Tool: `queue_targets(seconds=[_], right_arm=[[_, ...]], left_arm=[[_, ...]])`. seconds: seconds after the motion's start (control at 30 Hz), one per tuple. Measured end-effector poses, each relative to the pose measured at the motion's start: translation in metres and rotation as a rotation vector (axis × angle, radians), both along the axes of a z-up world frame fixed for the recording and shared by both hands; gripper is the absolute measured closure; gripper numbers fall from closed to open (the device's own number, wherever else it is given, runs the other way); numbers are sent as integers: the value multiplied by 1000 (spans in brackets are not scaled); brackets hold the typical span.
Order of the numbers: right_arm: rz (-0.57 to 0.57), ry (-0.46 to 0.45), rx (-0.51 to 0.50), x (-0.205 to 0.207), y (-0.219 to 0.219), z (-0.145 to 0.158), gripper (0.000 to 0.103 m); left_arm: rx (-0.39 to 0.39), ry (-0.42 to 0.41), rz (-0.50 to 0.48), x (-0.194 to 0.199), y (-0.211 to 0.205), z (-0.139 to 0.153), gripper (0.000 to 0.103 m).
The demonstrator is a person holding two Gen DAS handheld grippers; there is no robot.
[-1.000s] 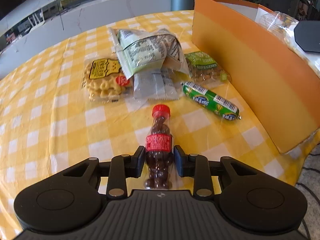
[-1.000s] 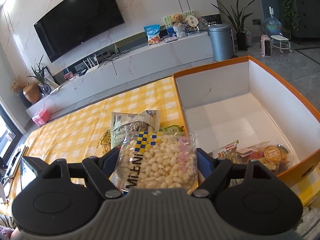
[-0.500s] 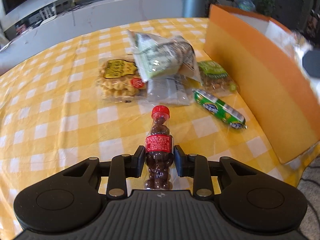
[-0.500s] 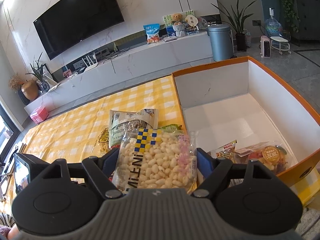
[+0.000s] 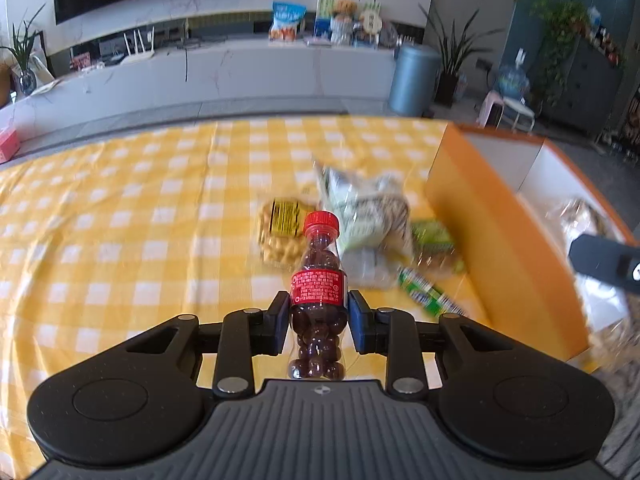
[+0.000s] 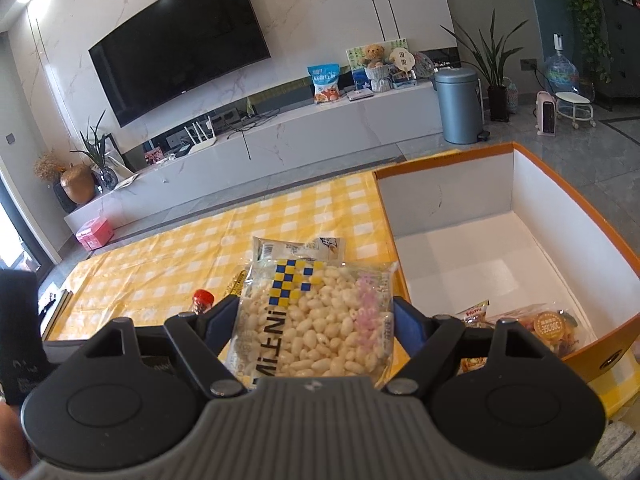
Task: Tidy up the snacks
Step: 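Lower peanut bag into orange box and open right tool while left tool lifts bottle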
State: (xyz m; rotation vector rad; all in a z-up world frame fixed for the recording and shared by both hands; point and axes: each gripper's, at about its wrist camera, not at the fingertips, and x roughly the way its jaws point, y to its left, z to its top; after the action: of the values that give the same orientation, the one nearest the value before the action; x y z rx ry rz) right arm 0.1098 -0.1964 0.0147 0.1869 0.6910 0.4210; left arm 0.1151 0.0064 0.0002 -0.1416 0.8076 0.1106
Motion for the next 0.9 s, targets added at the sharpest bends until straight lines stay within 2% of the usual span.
queue_targets(seconds=[0.13,0.27,0.4,0.53,0.77,0.9], right_arm=[[-23,-36,20,-7,-15,15,25],[-72,-85,26,-12,-42,34,25],[-136,-113,83,-13,-82,50,25],[-199,-134,43,-6,-111,56,25],[-196,-69,-36,38,-138,33,25],[-140,-6,-57,77,-144,9,25]], left_arm=[[-13,-62,-28,1,-6,24,69],[-68,-120,-108,8,-18,45,69],[-55,-164,-163,17,-38,60,69],[-79,-175,-208,34,-57,65,69],[-84,-151,-288,63,-97,51,69],[-57,-132,-320,77,-119,37,69]])
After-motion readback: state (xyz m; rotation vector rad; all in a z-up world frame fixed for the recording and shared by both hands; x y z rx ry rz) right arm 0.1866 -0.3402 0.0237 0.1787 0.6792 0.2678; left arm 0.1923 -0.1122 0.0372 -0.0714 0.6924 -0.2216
